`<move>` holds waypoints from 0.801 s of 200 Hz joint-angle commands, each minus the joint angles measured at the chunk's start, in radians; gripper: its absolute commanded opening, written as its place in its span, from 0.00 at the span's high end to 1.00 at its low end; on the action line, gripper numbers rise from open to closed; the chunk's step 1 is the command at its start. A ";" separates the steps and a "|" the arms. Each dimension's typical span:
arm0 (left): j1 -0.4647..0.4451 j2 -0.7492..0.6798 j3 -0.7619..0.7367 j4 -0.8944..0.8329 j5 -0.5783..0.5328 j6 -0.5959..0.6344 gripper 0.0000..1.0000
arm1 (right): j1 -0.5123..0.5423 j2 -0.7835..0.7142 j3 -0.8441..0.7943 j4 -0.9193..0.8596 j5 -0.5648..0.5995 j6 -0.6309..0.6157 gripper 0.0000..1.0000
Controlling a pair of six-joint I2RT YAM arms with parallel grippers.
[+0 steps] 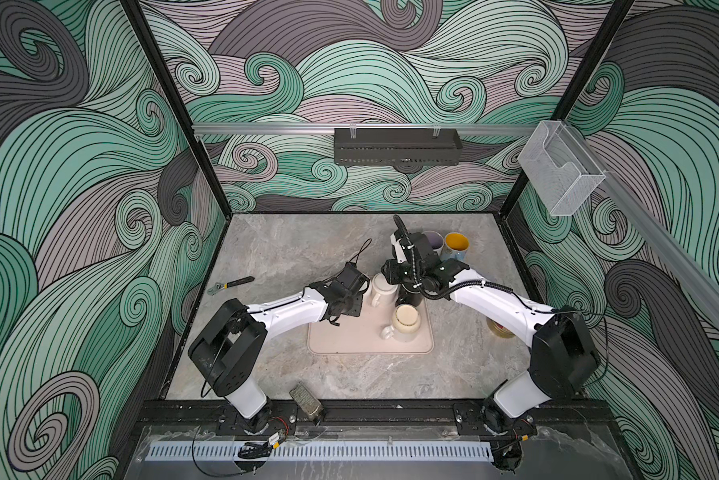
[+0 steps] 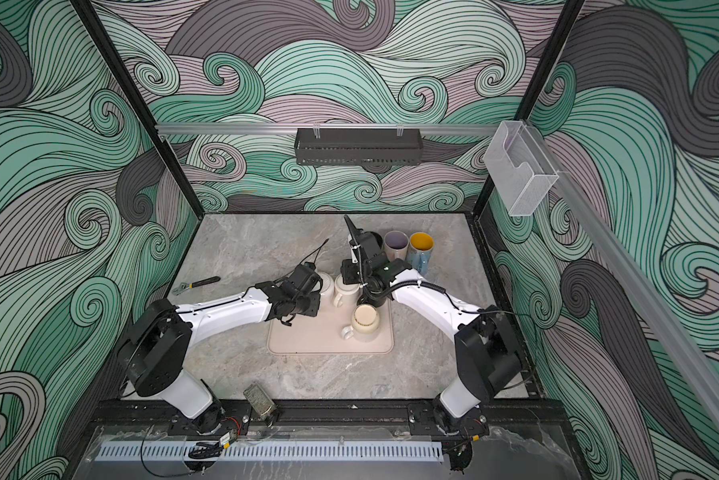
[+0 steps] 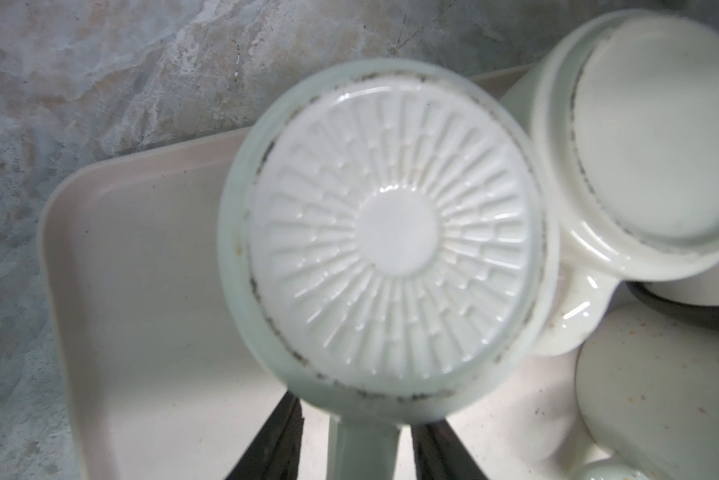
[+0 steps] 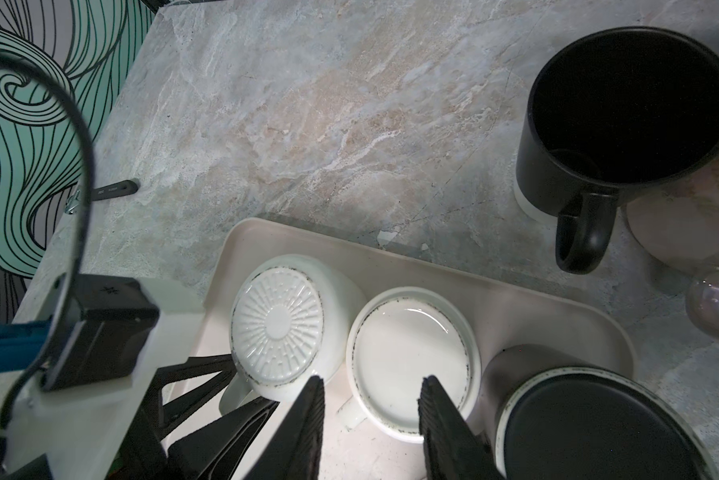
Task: Turn the mug right side up
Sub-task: 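Lower the left gripper onto the upside-down white mug and grasp it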
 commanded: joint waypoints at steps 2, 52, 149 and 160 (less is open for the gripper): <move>-0.010 0.014 0.036 -0.030 -0.037 0.008 0.57 | -0.004 0.014 -0.008 0.011 -0.013 0.014 0.61; -0.011 0.033 0.054 -0.052 -0.077 -0.008 0.70 | -0.004 0.013 -0.010 0.015 -0.021 0.017 0.61; -0.017 0.011 0.082 -0.099 -0.161 -0.001 1.00 | -0.004 -0.010 -0.012 0.018 -0.021 0.015 0.63; -0.019 -0.007 0.082 -0.107 -0.176 0.008 1.00 | -0.005 -0.011 -0.009 0.019 -0.024 0.014 0.63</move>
